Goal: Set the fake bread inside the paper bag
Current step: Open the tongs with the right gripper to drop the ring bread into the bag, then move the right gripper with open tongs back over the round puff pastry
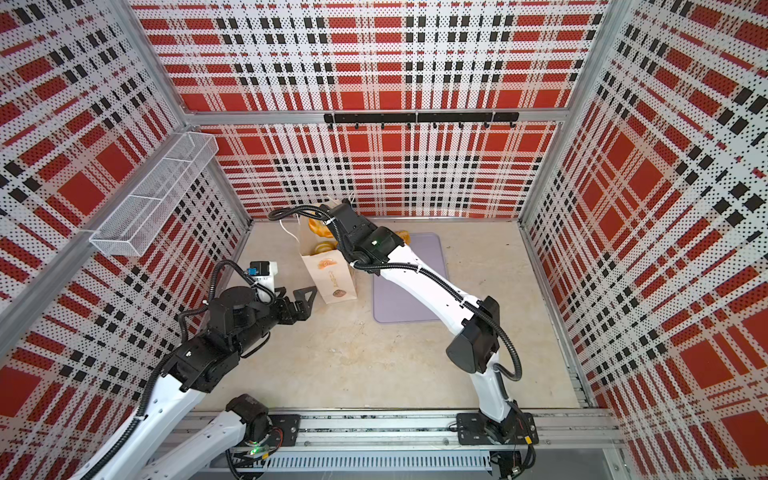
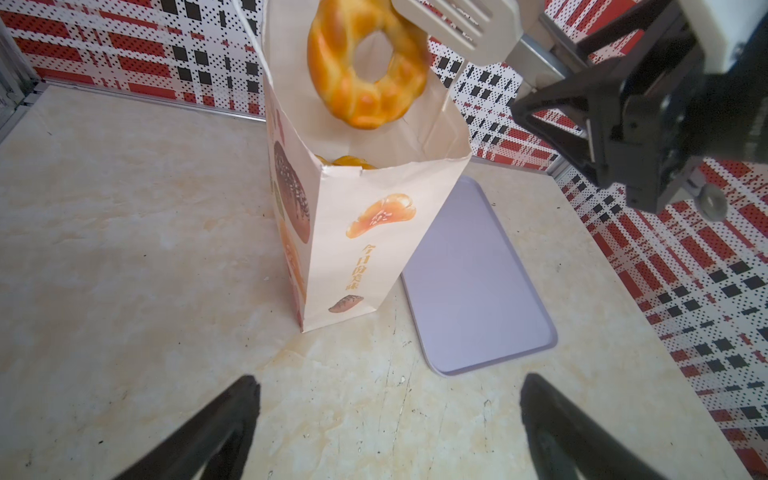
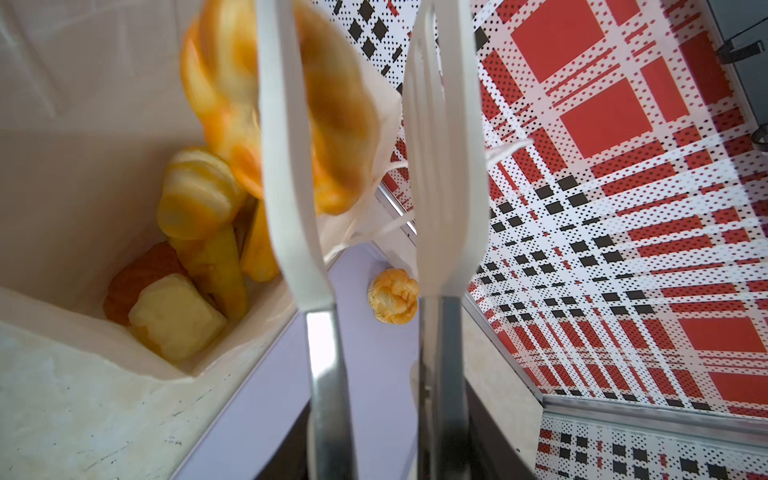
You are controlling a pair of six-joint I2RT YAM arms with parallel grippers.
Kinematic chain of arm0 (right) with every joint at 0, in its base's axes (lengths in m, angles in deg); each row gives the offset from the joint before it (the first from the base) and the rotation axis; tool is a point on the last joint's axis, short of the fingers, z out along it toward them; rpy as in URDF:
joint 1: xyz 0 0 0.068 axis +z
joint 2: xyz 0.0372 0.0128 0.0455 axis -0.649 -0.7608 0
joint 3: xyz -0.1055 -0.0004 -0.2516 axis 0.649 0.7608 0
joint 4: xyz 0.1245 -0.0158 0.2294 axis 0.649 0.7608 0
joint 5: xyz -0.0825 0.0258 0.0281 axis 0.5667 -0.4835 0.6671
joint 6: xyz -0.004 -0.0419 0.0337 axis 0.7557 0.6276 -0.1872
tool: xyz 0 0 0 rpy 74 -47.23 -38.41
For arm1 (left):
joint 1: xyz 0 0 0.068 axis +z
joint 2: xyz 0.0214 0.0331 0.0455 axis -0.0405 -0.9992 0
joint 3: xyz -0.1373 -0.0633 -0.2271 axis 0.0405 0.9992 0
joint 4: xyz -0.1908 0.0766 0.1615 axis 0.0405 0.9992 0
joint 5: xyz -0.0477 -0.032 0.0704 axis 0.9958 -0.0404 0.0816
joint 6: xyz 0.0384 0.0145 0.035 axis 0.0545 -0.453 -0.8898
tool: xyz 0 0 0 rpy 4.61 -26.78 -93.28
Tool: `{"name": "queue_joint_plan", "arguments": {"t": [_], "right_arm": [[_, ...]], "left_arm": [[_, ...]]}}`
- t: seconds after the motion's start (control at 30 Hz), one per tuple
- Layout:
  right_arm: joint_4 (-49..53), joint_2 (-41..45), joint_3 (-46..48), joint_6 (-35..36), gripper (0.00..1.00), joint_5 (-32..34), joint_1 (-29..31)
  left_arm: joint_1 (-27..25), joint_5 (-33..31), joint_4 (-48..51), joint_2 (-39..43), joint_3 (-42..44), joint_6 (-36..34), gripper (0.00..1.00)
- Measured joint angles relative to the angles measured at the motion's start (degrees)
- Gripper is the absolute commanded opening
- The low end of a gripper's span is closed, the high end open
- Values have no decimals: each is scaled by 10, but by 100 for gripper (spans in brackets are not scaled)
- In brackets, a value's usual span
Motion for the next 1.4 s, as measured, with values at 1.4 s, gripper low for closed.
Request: {"name": "queue_joint_plan", "arguments": {"t": [1.4], "right_arm": [[-16, 192, 241, -32, 53, -1, -3]], "left_arm": [[-185, -150, -22, -11, 41, 30, 99]]}}
